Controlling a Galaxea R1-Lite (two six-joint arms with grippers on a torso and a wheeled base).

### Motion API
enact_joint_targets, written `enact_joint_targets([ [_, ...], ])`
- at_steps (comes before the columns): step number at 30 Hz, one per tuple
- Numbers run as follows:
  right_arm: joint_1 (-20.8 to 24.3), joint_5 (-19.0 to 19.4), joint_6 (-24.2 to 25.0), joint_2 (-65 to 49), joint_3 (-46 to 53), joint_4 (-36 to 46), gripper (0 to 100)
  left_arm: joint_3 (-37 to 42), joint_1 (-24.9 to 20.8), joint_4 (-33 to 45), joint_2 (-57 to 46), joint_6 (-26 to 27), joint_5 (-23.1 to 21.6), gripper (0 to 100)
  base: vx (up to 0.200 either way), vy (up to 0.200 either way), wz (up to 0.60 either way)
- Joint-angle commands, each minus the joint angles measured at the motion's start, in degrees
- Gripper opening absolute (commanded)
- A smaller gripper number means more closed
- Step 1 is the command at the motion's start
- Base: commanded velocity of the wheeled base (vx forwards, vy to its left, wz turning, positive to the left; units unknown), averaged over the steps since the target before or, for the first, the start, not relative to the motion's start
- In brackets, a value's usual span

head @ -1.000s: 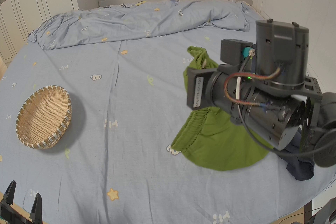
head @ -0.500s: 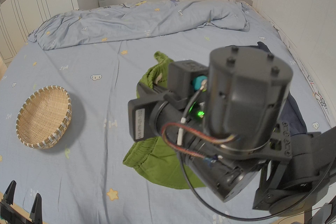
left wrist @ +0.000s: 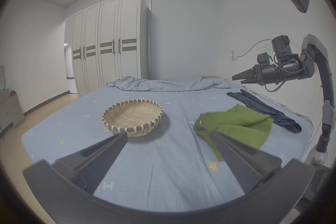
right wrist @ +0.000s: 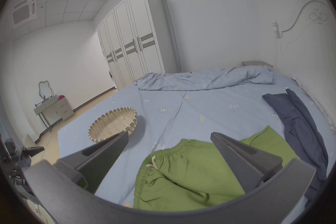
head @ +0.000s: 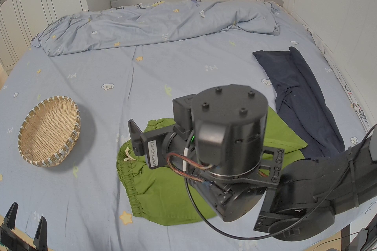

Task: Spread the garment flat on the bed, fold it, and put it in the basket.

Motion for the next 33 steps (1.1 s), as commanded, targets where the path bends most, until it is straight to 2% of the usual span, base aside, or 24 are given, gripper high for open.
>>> enact_joint_targets([
  [1, -1.1, 0.1, -0.1, 1.1, -0.1, 1.7, 100, 1.0, 0.0, -0.1, -0.9, 0.0, 0.0, 100, 0.0, 0.0, 0.0],
  [2, -1.2, 0.1, 0.0, 1.1, -0.1, 2.0, 100, 1.0, 0.0, -0.1, -0.9, 0.0, 0.0, 100, 0.0, 0.0, 0.0],
  [8, -9.3, 1.2, 2.4, -4.1, 2.2, 7.4, 100, 1.0, 0.0, -0.1, -0.9, 0.1, -0.1, 100, 0.0, 0.0, 0.0],
  [9, -12.3, 2.4, 4.0, -5.7, 3.5, 9.3, 100, 1.0, 0.0, 0.0, -0.9, 0.4, -0.2, 100, 0.0, 0.0, 0.0],
  [12, -14.9, 4.3, 5.7, -7.9, 5.4, 11.0, 100, 1.0, 0.0, 0.0, -0.9, 0.7, -0.3, 100, 0.0, 0.0, 0.0],
  [14, -18.9, 6.7, 8.4, -11.5, 9.2, 13.0, 100, 1.0, 0.0, 0.1, -0.9, 0.9, -0.3, 100, 0.0, 0.0, 0.0],
  [17, -21.1, 8.8, 9.5, -13.9, 12.0, 13.2, 100, 1.0, -0.1, 0.0, -0.9, 1.3, -0.3, 100, 0.0, 0.0, 0.0],
  [19, -24.3, 11.4, 10.5, -17.0, 15.3, 13.2, 100, -0.5, -0.2, -2.2, -0.6, 2.3, -0.2, 100, 0.0, 0.0, 0.0],
  [20, -26.6, 13.4, 11.2, -18.2, 17.2, 13.2, 100, -15.3, -1.2, -6.6, 2.9, -2.4, -1.0, 100, 0.0, 0.0, 0.0],
  [21, -27.0, 14.0, 11.4, -18.6, 17.8, 13.2, 100, -20.3, -1.8, -6.7, 5.0, -5.0, -0.9, 100, 0.0, 0.0, 0.0],
  [22, -28.5, 15.4, 12.4, -20.1, 19.4, 13.2, 100, -33.5, -3.4, -3.8, 11.7, -13.6, -1.2, 100, 0.0, 0.0, 0.0],
  [23, -29.8, 16.6, 13.0, -20.7, 20.1, 13.2, 100, -38.3, -3.4, -0.2, 14.5, -15.5, -2.2, 100, 0.0, 0.0, 0.0],
  [24, -30.4, 17.2, 13.3, -20.8, 20.3, 13.2, 100, -39.0, -3.0, 1.8, 15.9, -15.0, -3.5, 100, 0.0, 0.0, 0.0],
  [26, -32.1, 18.7, 14.9, -21.9, 22.2, 13.4, 100, -36.9, -1.4, 9.0, 20.8, -10.6, -13.8, 100, 0.0, 0.0, 0.0],
  [27, -32.5, 19.0, 15.2, -22.1, 22.4, 13.4, 100, -36.2, -1.1, 9.9, 21.7, -10.4, -15.8, 100, 0.0, 0.0, 0.0],
  [28, -34.3, 20.5, 15.6, -22.3, 23.2, 13.4, 100, -33.9, -0.9, 11.5, 25.4, -11.3, -21.3, 100, 0.0, 0.0, 0.0],
  [29, -35.7, 21.9, 15.7, -22.3, 23.9, 13.4, 100, -32.3, -1.1, 11.5, 28.3, -12.3, -23.7, 100, 0.0, 0.0, 0.0],
  [30, -35.7, 21.9, 15.7, -22.3, 23.9, 13.4, 100, -32.3, -1.1, 11.5, 28.3, -12.3, -23.7, 100, 0.0, 0.0, 0.0],
  [31, -37.2, 23.5, 15.8, -22.5, 25.3, 13.4, 100, -31.0, -1.6, 11.5, 34.4, -15.1, -26.8, 100, 0.0, 0.0, 0.0],
  [33, -38.3, 23.9, 15.9, -22.5, 25.9, 13.4, 100, -30.5, -2.9, 11.4, 41.5, -18.8, -29.8, 100, 0.0, 0.0, 0.0],
])
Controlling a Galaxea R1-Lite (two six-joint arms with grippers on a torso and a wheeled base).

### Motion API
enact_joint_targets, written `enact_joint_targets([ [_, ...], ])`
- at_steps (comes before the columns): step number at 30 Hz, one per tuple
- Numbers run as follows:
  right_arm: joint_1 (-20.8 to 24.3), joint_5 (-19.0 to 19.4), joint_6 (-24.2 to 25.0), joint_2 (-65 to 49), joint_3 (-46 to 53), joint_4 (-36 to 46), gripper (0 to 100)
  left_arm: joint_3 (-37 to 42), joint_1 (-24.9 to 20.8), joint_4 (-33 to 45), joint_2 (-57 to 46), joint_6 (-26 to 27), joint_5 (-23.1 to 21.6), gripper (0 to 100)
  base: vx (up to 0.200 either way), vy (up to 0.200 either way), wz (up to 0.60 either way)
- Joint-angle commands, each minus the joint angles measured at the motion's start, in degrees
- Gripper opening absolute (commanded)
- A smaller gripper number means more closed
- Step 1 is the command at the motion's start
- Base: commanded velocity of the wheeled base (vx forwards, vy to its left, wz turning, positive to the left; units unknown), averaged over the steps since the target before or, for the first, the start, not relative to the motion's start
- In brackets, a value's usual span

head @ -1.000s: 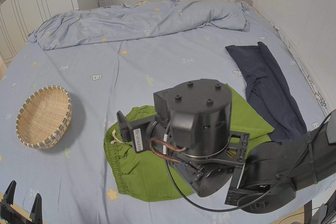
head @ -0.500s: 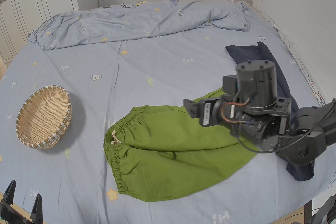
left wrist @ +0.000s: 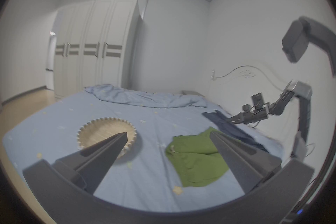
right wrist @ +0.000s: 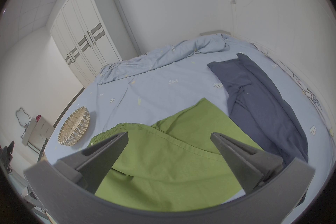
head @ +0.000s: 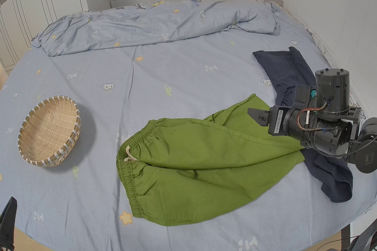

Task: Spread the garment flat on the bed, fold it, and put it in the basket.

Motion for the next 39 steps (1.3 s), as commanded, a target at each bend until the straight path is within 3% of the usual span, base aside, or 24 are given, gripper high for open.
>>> enact_joint_targets([
  [1, -9.3, 7.3, 3.0, -4.5, 7.1, 0.3, 100, -10.1, -1.9, 6.5, 30.8, -11.0, -17.4, 100, 0.0, 0.0, 0.0],
  [2, -9.3, 7.3, 3.0, -4.5, 7.1, 0.3, 100, -10.1, -1.9, 6.5, 30.8, -11.0, -17.4, 100, 0.0, 0.0, 0.0],
  [4, -11.0, 7.4, 3.0, -4.5, 7.8, 0.2, 100, -8.5, -5.6, 3.8, 43.6, -16.1, -23.7, 100, 0.0, 0.0, 0.0],
  [7, -10.7, 7.4, 3.0, -5.3, 8.1, 0.3, 100, -5.0, -6.6, -3.5, 54.1, -15.2, -27.3, 100, 0.0, 0.0, 0.0],
  [9, -10.6, 7.3, 2.9, -5.5, 8.5, 0.3, 100, -3.4, -6.6, -10.5, 61.3, -14.9, -27.7, 100, 0.0, 0.0, 0.0],
  [11, -10.6, 7.3, 2.9, -5.5, 8.5, 0.3, 100, -3.4, -6.6, -10.5, 61.3, -14.9, -27.7, 100, 0.0, 0.0, 0.0],
  [12, -10.7, 7.3, 2.8, -5.7, 9.0, 0.3, 100, -0.1, -6.3, -21.1, 71.3, -12.6, -27.7, 100, 0.0, 0.0, 0.0],
  [13, -10.7, 7.3, 2.8, -5.7, 9.0, 0.3, 100, -0.1, -6.3, -21.1, 71.3, -12.6, -27.7, 100, 0.0, 0.0, 0.0],
  [14, -11.2, 7.3, 2.8, -6.4, 9.2, 0.3, 100, 2.5, -5.7, -27.3, 77.4, -7.6, -27.8, 100, 0.0, 0.0, 0.0],
  [16, -11.6, 7.3, 2.8, -6.6, 9.5, 0.3, 100, 3.9, -5.1, -32.1, 81.7, -2.5, -28.4, 100, 0.0, 0.0, 0.0],
  [19, -12.6, 7.3, 2.7, -6.8, 9.5, 0.3, 100, 4.8, -5.2, -37.2, 85.8, -0.4, -32.1, 100, 0.0, 0.0, 0.0],
  [22, -13.0, 7.3, 2.7, -7.1, 9.5, 0.3, 100, 5.0, -5.0, -38.8, 88.6, -0.4, -35.3, 100, 0.0, 0.0, 0.0],
  [39, -13.1, 7.5, 2.8, -6.9, 9.6, 0.2, 100, 5.1, -4.3, -41.9, 94.6, -0.4, -35.4, 100, 0.0, 0.0, 0.0],
])
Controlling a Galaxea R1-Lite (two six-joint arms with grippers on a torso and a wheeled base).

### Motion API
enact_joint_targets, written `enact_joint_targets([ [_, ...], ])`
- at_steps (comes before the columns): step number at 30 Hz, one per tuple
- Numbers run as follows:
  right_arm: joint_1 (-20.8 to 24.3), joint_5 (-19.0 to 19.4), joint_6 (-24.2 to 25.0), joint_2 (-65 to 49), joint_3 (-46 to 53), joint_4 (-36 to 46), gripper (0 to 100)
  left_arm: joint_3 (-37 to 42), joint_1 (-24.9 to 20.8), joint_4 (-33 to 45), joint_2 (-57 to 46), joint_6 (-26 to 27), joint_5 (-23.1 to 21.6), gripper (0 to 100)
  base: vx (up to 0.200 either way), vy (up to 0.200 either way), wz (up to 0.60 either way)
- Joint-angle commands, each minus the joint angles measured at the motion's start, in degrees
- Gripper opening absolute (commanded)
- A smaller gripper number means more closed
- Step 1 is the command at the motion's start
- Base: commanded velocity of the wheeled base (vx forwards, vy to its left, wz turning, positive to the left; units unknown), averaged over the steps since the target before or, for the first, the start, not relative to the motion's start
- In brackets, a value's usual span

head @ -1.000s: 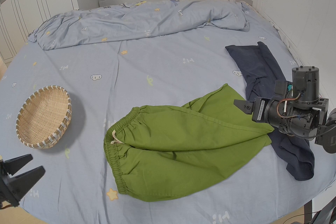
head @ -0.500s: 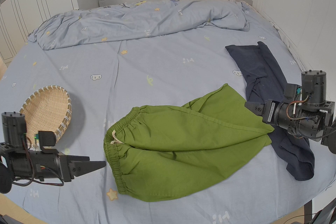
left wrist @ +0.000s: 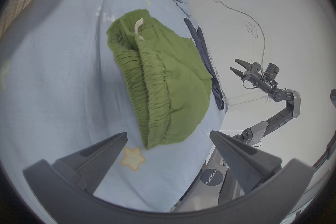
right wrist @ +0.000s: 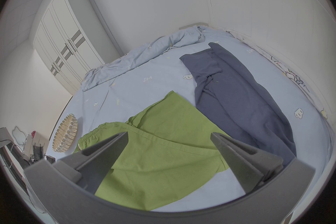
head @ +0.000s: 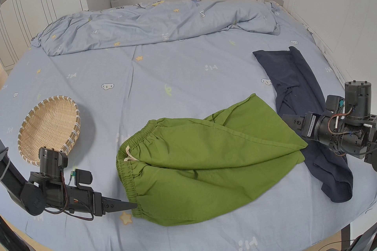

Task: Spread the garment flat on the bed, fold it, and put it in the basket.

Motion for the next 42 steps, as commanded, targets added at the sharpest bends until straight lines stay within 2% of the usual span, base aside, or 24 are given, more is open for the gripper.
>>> enact_joint_targets([
  [1, 0.1, 0.0, 0.0, -0.1, 0.0, 0.0, 100, -0.2, -0.5, -2.1, 4.8, 0.0, -0.2, 100, 0.0, 0.0, 0.0],
  [11, 0.2, 0.0, 0.0, -0.1, 0.6, -0.3, 100, -1.0, -4.9, -8.1, 10.6, -0.1, -0.2, 100, 0.0, 0.0, 0.0],
  [30, 0.1, 0.0, 0.0, -0.1, 0.6, -0.4, 100, -2.9, -5.6, -8.5, 12.8, -0.3, -0.6, 100, 0.0, 0.0, 0.0],
  [31, 0.1, 0.0, 0.0, -0.1, 0.6, -0.4, 100, -2.9, -5.6, -8.5, 12.8, -0.3, -0.6, 0, 0.0, 0.0, 0.0],
  [42, -0.2, 0.0, -0.1, -0.1, 0.8, -0.4, 100, -0.4, -4.5, -8.5, 8.9, -0.3, -0.6, 0, 0.0, 0.0, 0.0],
])
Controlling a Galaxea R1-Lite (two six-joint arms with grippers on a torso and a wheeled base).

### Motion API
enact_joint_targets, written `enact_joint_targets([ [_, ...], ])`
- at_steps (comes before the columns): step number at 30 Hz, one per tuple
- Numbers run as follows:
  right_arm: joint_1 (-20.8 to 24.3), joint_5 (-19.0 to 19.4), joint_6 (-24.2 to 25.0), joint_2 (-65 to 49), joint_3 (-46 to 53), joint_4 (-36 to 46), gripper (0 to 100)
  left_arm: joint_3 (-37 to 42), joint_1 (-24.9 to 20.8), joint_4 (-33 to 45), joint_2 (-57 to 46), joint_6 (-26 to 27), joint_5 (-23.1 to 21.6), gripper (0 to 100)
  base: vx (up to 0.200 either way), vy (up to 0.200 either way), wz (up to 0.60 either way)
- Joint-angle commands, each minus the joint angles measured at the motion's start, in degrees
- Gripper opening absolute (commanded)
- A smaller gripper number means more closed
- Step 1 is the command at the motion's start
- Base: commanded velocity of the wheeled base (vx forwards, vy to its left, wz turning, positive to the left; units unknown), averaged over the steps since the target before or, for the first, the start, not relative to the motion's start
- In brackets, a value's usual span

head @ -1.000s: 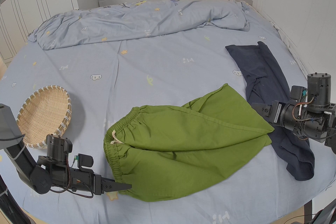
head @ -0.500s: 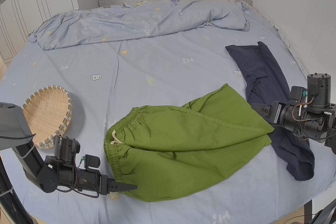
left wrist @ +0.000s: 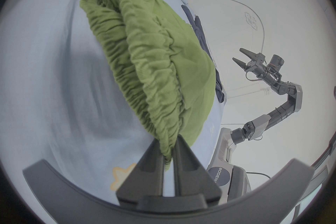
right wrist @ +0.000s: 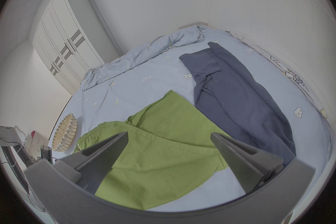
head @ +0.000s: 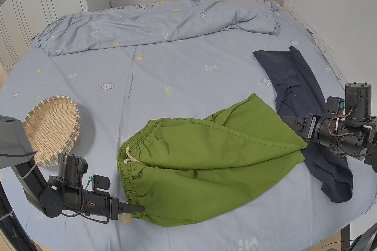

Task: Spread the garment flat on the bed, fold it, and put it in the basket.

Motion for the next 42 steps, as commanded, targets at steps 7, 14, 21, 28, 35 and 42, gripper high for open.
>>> enact_joint_targets([
  [7, -0.2, 0.0, -0.2, -0.1, -0.1, 0.7, 100, 6.0, 4.8, -0.1, -10.1, 0.1, 0.6, 0, 0.0, 0.0, 0.0],
  [14, -1.6, 8.7, -0.1, -0.1, -3.0, 14.1, 100, 7.1, 15.8, 6.3, -17.3, 0.3, 0.7, 0, 0.0, 0.0, 0.0],
  [21, -8.8, 20.8, -0.6, 3.4, -3.7, 23.9, 100, 8.1, 18.5, 12.5, -20.4, 1.2, 0.8, 0, 0.0, 0.0, 0.0],
  [28, -11.9, 25.9, -3.2, 9.8, 0.0, 23.7, 100, 8.6, 16.1, 12.4, -19.4, 1.5, 1.3, 0, 0.0, 0.0, 0.0],
  [35, -14.1, 34.3, -8.0, 15.8, 0.4, 23.3, 100, 8.5, 16.1, 12.3, -18.8, 1.5, 1.3, 0, 0.0, 0.0, 0.0],
  [42, -15.3, 37.5, -8.4, 18.4, 0.1, 18.7, 100, 8.3, 16.3, 12.3, -18.7, 1.5, 1.3, 0, 0.0, 0.0, 0.0],
])
